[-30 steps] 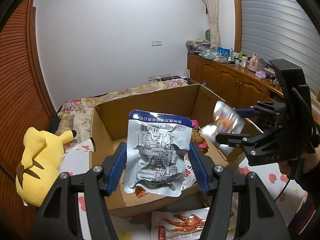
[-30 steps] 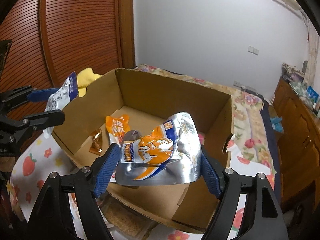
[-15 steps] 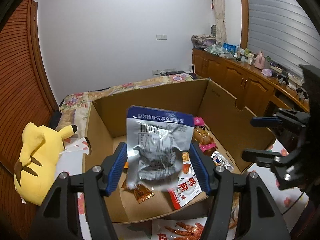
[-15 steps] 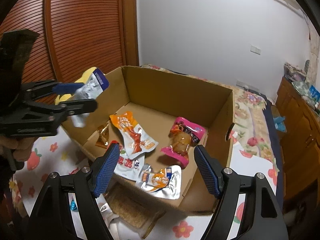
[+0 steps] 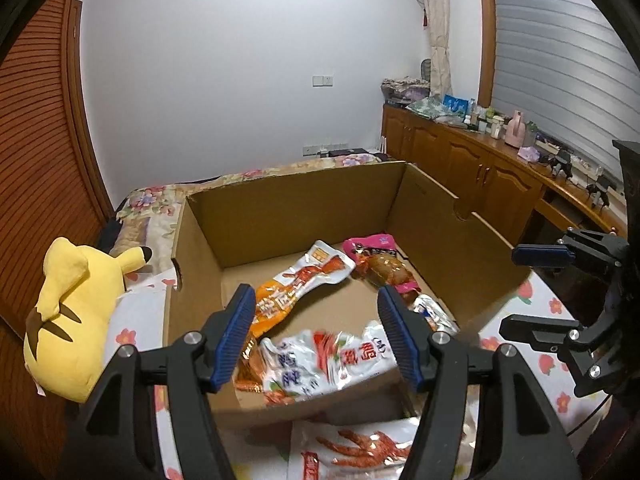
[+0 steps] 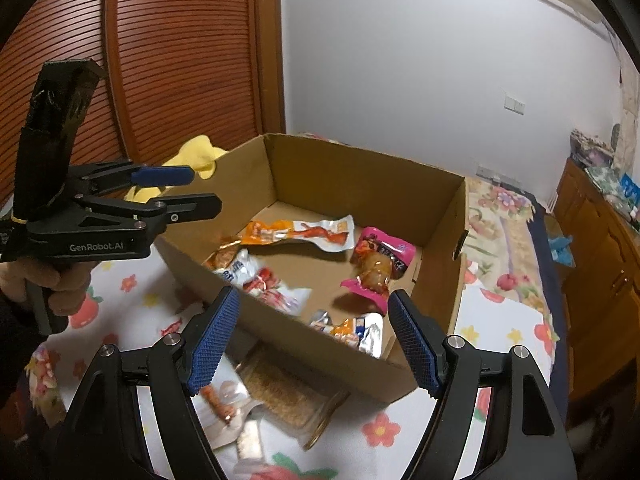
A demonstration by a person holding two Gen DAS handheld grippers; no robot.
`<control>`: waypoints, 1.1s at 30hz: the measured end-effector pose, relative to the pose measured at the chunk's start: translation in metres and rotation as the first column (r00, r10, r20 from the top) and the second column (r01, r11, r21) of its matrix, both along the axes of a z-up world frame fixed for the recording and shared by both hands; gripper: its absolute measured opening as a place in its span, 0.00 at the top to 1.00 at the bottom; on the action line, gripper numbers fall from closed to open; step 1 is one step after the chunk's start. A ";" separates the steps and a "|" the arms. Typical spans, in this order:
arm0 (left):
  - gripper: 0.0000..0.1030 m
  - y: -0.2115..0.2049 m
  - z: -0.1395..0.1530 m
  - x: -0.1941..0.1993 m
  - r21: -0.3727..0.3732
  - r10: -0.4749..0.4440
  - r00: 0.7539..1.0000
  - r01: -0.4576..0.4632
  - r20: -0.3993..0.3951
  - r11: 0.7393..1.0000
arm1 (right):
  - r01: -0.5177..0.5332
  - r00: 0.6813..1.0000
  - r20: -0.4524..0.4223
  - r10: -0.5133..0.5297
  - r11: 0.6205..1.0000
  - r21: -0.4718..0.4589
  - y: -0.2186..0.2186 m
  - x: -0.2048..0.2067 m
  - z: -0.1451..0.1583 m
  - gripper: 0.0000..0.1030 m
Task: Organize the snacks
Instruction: 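Move both tools back to the pile, right toward the red-white chicken-feet pouch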
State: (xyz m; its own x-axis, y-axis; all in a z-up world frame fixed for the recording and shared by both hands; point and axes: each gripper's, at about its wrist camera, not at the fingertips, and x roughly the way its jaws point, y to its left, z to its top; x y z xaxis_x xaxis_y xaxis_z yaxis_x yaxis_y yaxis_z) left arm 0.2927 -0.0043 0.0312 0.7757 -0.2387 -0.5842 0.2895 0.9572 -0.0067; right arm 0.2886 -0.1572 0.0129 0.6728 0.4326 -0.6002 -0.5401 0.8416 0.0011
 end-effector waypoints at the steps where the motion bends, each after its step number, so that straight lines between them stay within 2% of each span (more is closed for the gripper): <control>1: 0.38 0.001 0.001 -0.005 -0.002 -0.002 1.000 0.002 0.004 1.000 | -0.001 1.000 0.003 0.001 1.000 0.000 0.001 -0.004 0.001 0.24; 11: 0.35 0.005 0.010 -0.062 0.005 -0.045 0.998 0.045 0.040 0.999 | -0.008 1.000 0.006 0.008 1.000 -0.014 0.013 -0.055 0.002 0.24; 18: 0.34 0.012 0.003 -0.094 0.008 -0.052 0.998 0.052 0.037 0.999 | 0.002 1.000 -0.023 -0.001 1.000 0.018 0.017 -0.077 -0.009 0.24; 26: 0.34 0.023 -0.030 -0.114 0.024 -0.031 0.999 0.032 -0.011 0.999 | -0.015 0.998 -0.058 0.016 1.000 0.022 0.027 -0.085 -0.024 0.24; 33: 0.34 0.040 -0.060 -0.121 0.014 0.001 0.998 0.000 -0.070 1.000 | -0.043 0.993 -0.106 0.044 0.999 0.005 0.050 -0.075 -0.047 0.24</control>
State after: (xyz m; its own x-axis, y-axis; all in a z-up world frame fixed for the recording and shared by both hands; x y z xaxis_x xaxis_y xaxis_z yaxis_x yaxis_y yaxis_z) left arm 0.1721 0.0360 -0.0292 0.7327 -0.2300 -0.6405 0.2884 0.9574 -0.0139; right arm 0.2134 -0.1076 -0.0345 0.5862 0.4620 -0.6656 -0.5730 0.8172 0.0626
